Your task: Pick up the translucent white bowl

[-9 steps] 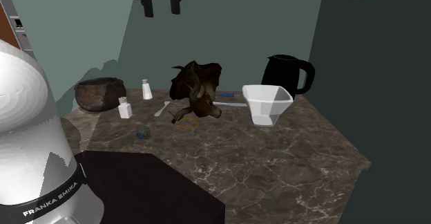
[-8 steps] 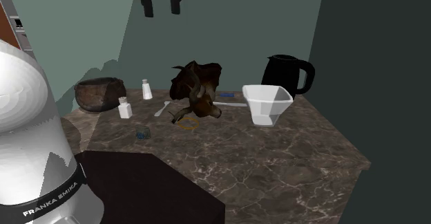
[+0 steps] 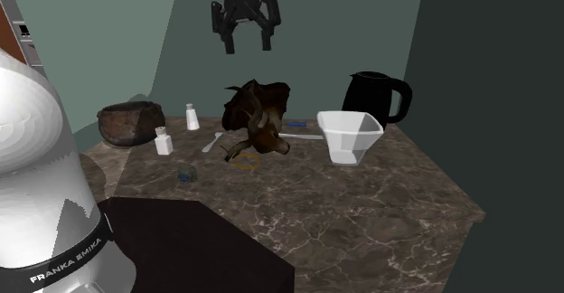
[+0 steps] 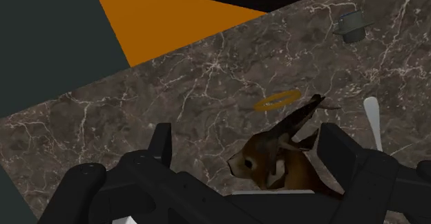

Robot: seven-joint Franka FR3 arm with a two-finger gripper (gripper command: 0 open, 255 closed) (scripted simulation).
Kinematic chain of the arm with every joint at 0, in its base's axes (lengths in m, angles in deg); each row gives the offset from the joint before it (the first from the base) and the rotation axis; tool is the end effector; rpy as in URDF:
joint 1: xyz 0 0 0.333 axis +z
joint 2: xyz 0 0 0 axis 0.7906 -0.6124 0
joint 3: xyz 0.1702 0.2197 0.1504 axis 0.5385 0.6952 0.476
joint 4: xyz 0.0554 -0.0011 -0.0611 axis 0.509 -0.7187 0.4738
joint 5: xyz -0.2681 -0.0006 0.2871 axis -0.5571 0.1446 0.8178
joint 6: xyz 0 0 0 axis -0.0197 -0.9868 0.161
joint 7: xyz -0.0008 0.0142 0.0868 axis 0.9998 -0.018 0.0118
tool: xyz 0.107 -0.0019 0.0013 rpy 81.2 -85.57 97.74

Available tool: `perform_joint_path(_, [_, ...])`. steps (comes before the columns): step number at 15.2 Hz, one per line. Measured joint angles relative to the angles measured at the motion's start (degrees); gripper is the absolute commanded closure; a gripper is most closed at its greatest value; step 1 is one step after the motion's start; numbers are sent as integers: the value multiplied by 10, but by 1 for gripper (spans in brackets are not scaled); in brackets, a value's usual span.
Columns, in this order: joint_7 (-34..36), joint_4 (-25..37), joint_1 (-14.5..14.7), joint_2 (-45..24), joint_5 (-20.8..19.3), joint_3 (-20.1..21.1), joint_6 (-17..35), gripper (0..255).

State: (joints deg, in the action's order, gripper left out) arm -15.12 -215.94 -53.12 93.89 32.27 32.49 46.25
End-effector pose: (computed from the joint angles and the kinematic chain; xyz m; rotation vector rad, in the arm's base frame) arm 0.3780 -0.0168 0.5185 3.0149 0.2875 -0.0611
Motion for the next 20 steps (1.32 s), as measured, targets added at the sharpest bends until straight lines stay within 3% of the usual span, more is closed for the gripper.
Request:
perform_joint_path(8, [-40, 6, -4, -138, -50, -11, 159, 0])
perform_joint_path(20, [-72, 136, -12, -394, -131, -18, 325, 0])
